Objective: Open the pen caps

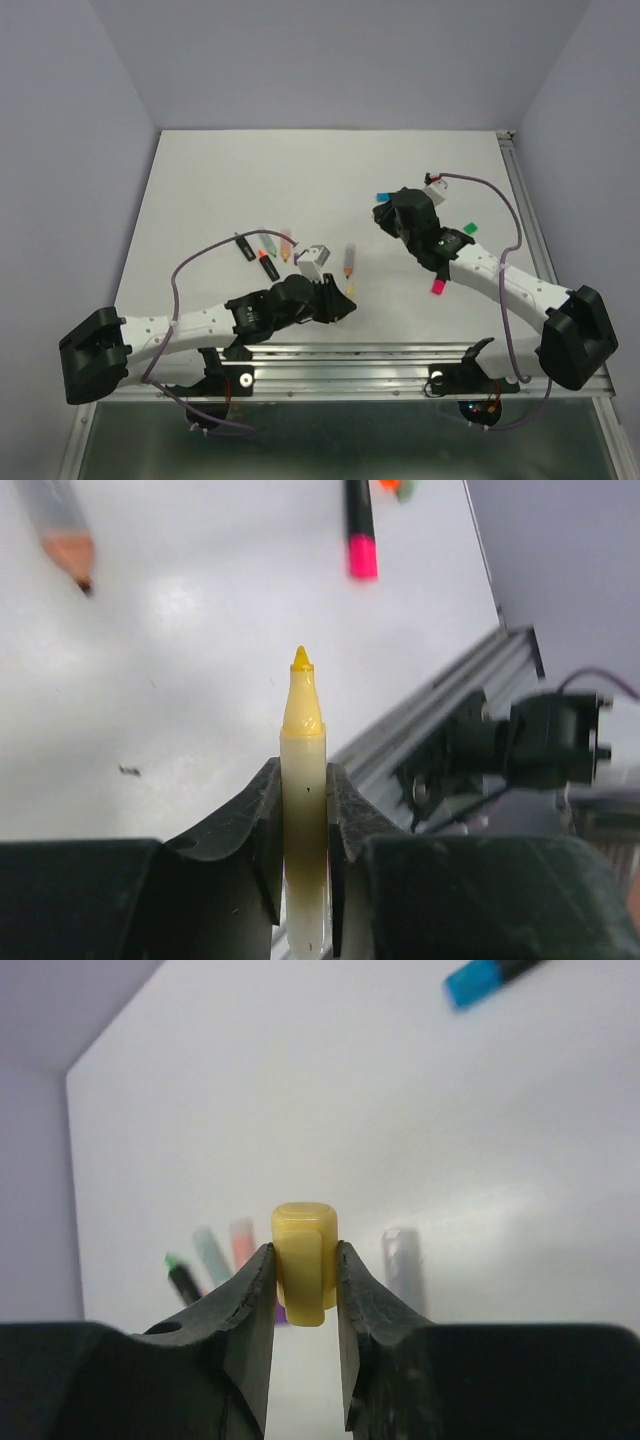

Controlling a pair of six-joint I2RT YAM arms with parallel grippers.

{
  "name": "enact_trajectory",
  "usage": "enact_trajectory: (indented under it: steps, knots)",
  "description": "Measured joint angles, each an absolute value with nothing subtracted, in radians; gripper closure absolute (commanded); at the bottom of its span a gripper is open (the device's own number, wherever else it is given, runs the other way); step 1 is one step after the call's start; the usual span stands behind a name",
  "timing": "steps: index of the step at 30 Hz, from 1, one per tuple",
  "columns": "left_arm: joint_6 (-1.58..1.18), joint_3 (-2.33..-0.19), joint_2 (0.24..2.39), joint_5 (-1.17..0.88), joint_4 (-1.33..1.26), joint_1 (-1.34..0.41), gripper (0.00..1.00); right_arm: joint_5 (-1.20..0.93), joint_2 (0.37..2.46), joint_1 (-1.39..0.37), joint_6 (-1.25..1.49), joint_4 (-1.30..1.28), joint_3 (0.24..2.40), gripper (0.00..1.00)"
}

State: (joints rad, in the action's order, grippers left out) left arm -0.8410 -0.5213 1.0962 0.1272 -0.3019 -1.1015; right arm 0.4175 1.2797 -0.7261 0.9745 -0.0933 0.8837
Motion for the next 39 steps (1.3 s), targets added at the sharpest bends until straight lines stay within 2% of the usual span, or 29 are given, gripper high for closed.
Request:
enact_trajectory:
  steps: [7,12,20,27,29,32,35,36,38,39]
  knots:
    - [-0.915,-0.406,1.036,0.074,-0.219,-1.200,1.00,0.502,1.339,-0.516,0.907,-0.107,0.961,0.99]
    - [-0.947,-0.436,1.024,0.165,-0.088,-1.193,1.00,0.496,1.357,-0.442,0.823,-0.172,1.000,0.99]
    - [-0.868,-0.649,1.212,0.253,0.030,-0.933,1.00,0.429,1.401,-0.287,0.761,-0.260,0.955,0.98]
    - [-0.791,-0.736,1.372,0.316,0.099,-0.866,0.95,0.430,1.522,-0.216,0.732,-0.319,0.915,0.95]
    - [-0.777,-0.741,1.406,0.327,0.112,-0.849,0.91,0.443,1.553,-0.208,0.724,-0.336,0.915,0.95]
    - [-0.761,-0.742,1.441,0.343,0.129,-0.828,0.80,0.456,1.589,-0.198,0.710,-0.358,0.915,0.89]
    - [-0.751,-0.751,1.458,0.347,0.141,-0.820,0.61,0.463,1.594,-0.196,0.707,-0.370,0.915,0.78]
    - [-0.747,-0.756,1.463,0.347,0.141,-0.819,0.57,0.465,1.594,-0.196,0.706,-0.370,0.915,0.69]
    - [-0.738,-0.763,1.464,0.347,0.139,-0.818,0.46,0.467,1.594,-0.196,0.706,-0.375,0.915,0.66]
    - [-0.736,-0.765,1.464,0.348,0.140,-0.818,0.38,0.469,1.594,-0.196,0.707,-0.380,0.915,0.60]
